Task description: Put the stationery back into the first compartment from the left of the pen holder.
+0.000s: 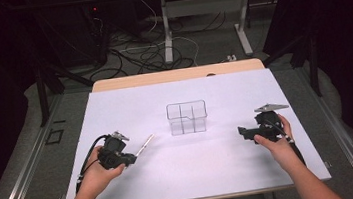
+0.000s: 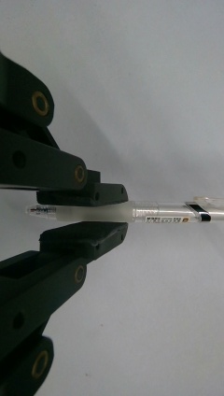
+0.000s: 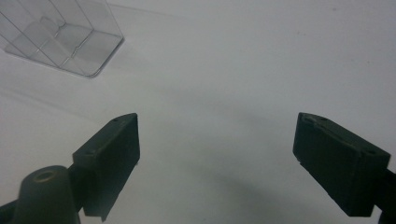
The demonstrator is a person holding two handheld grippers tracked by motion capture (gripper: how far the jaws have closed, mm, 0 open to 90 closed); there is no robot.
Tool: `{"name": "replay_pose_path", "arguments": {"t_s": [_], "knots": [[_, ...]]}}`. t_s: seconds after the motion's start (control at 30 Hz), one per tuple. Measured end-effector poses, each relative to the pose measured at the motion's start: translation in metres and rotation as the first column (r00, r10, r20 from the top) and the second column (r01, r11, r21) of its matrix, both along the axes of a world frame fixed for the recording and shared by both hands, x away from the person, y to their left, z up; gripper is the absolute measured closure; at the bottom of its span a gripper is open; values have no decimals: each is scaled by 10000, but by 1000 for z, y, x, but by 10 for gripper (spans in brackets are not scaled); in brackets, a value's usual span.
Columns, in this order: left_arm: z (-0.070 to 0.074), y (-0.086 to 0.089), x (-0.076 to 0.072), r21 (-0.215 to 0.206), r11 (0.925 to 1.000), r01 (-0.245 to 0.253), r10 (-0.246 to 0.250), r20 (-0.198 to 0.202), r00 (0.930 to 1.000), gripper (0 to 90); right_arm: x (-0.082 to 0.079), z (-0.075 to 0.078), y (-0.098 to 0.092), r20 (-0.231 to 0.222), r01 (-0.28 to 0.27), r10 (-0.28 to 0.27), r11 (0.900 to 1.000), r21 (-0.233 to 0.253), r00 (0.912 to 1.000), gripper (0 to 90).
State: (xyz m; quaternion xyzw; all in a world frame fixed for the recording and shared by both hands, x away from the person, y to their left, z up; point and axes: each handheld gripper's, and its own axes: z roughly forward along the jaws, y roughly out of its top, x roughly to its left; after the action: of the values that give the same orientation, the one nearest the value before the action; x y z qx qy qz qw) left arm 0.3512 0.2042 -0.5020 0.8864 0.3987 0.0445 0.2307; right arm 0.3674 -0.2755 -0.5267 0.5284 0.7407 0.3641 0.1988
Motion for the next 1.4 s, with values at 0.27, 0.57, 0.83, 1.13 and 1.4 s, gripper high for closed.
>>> {"name": "replay_pose_path", "arguments": {"t_s": [0.27,0.57,0.83,1.13,1.4], "knots": [[8,-14,-9,-221,9987,469,-469,30,9989,804,-3,4,6,211,-239,240,9997,-71,9995,143],[10,-24,-12,-467,9950,887,-889,-26,9960,804,-8,10,19,483,-696,698,9976,-68,9964,133],[10,-35,-15,-649,9907,1194,-1204,-119,9927,804,-13,11,31,796,-1769,1836,9806,-841,9798,62],[6,-52,-15,-773,9845,1573,-1598,-278,9868,804,-21,12,54,1316,-2832,3115,9387,-1965,9411,151],[5,-68,-13,-798,9786,1895,-1924,-301,9808,804,-25,16,66,1334,-3801,4318,8765,-2953,8920,254]]}}
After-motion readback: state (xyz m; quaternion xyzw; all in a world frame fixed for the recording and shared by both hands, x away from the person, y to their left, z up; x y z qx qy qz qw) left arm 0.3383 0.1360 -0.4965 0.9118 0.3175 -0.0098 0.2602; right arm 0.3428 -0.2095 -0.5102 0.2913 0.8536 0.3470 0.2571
